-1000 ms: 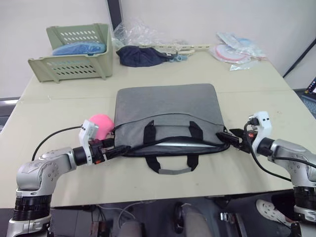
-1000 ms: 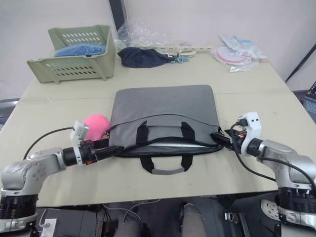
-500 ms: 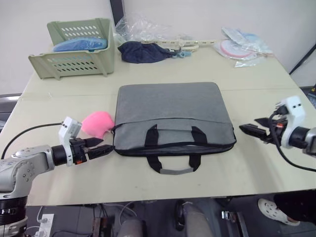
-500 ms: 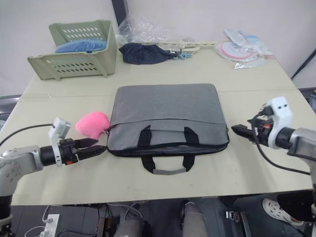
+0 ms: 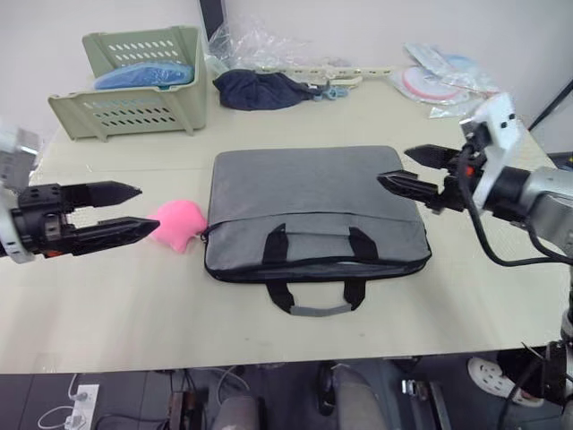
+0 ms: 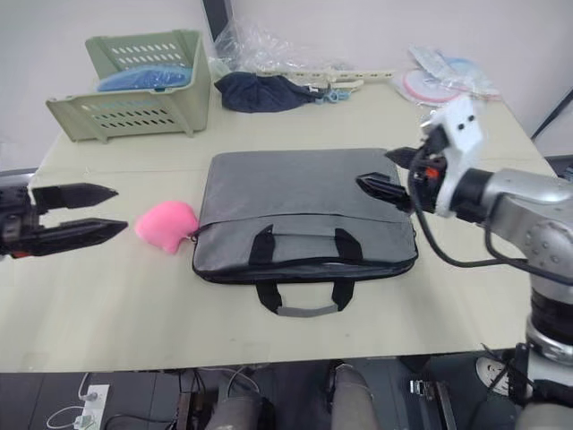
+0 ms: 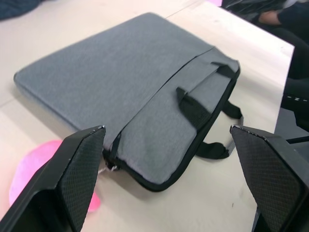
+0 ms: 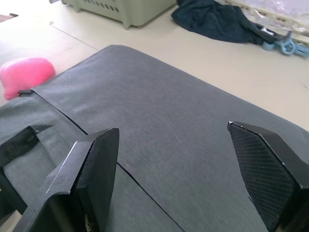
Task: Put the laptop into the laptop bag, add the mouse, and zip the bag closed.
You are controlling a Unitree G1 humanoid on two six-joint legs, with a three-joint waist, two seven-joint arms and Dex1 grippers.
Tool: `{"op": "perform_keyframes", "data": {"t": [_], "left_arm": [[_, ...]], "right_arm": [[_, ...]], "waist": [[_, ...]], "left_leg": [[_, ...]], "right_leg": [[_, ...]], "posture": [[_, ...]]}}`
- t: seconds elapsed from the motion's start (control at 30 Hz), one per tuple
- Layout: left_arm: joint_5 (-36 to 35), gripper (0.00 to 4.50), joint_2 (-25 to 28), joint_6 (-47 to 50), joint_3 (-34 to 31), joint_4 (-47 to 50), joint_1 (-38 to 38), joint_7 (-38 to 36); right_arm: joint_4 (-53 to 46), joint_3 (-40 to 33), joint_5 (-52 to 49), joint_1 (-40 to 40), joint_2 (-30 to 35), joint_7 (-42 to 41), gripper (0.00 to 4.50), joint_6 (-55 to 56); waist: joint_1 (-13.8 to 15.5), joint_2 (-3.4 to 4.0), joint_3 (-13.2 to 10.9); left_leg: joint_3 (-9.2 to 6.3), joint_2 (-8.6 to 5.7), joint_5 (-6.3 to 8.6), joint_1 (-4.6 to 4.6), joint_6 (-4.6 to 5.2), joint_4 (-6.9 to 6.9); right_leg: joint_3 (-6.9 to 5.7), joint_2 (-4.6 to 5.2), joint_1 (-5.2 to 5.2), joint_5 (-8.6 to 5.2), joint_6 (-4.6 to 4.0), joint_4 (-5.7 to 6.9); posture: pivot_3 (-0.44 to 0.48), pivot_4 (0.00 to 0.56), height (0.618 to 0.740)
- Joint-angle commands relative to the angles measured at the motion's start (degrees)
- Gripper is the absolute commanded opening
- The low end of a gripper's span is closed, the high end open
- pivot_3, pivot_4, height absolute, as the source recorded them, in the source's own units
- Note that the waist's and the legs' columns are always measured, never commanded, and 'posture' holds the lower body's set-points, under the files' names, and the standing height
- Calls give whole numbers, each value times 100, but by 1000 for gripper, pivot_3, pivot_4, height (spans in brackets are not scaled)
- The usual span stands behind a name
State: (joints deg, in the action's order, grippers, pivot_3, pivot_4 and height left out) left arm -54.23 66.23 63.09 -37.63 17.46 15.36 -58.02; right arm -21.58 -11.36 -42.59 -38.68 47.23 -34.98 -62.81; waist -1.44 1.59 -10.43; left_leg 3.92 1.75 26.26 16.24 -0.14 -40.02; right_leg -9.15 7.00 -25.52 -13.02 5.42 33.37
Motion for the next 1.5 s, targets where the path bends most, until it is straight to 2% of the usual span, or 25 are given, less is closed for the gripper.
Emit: {"op": "perform_keyframes", "data": {"t": [0.03,0.07,0.17,0.23,0.27,0.37,0.4,0.7,0.83,0.93,1.07,1.27,1.5], "left_arm": [[-361,4444,127,-22,-230,-7,288,-60],[-452,4444,135,2,-247,-12,361,-48],[-502,4500,84,-14,-151,-2,414,29],[-510,4500,65,-45,-90,33,413,72],[-530,4500,56,-53,-81,35,424,92],[-611,4500,30,-49,-90,26,479,162],[-637,4500,24,-44,-91,27,495,191],[-793,4500,-15,-81,-67,57,467,328],[-985,4500,-123,-21,-110,97,481,442],[-1009,4500,-145,-52,-95,107,442,493],[-1085,4500,-216,-28,-150,165,374,613],[-1244,4500,-283,37,-395,339,109,833],[-1329,4500,-271,16,-515,399,-105,967]], "right_arm": [[-197,185,161,-153,-124,105,3953,272],[-206,283,201,-182,-195,111,3953,337],[-61,511,391,-257,-444,126,3227,621],[49,619,515,-267,-588,115,2413,801],[99,666,570,-270,-653,98,1613,890],[311,797,732,-291,-875,54,365,1146],[390,855,799,-289,-944,25,97,1247],[1435,1412,1368,-606,-1681,-242,97,2173],[1980,1905,1742,-505,-2052,-689,97,2969],[2336,2038,1892,-534,-2186,-1020,97,3327],[3507,2117,2160,-844,-2424,-1496,97,4002],[4548,2160,2411,-1028,-2791,-1873,97,4600],[5139,2369,2722,-735,-2914,-2268,97,4995]], "waist": [[-12,-5,-3],[-18,-10,-6],[-32,-16,-10],[-44,-16,-11],[-44,-15,-11],[-49,-16,-11],[-45,-15,-11],[-118,-16,-12],[-180,-18,-11],[-218,-16,-12],[-235,-17,-12],[-357,-18,-11],[-370,-23,-6]], "left_leg": [[1,0,0,2,0,0],[1,0,0,2,0,0],[4,3,-2,0,-3,0],[5,3,-3,-2,-5,0],[5,5,-3,-2,-6,0],[6,4,-3,-3,-6,0],[6,4,-3,-3,-6,-1],[3,6,-6,-8,-11,-1],[1,6,-6,-14,-11,-4],[0,6,-7,-16,-12,-3],[-1,5,-8,-20,-12,-7],[-10,6,-8,-23,-12,-8],[-11,7,-8,-22,-13,-9]], "right_leg": [[0,-1,0,0,0,-1],[0,-2,0,0,0,-1],[6,-6,0,0,0,4],[6,-7,0,0,0,5],[6,-10,0,0,0,5],[6,-10,0,0,0,5],[6,-10,0,0,0,5],[5,-14,-1,-1,-1,11],[3,-14,-4,-1,-1,12],[2,-15,-5,0,-1,13],[2,-15,-5,-1,-2,15],[1,-14,-6,-1,-2,20],[7,-14,-2,-1,-3,28]], "posture": [[0,150,740],[0,150,740],[0,150,740],[0,150,740],[0,150,740],[0,150,740],[0,150,740],[0,150,740],[0,150,740],[0,150,740],[0,150,740],[0,150,740],[0,150,740]]}}
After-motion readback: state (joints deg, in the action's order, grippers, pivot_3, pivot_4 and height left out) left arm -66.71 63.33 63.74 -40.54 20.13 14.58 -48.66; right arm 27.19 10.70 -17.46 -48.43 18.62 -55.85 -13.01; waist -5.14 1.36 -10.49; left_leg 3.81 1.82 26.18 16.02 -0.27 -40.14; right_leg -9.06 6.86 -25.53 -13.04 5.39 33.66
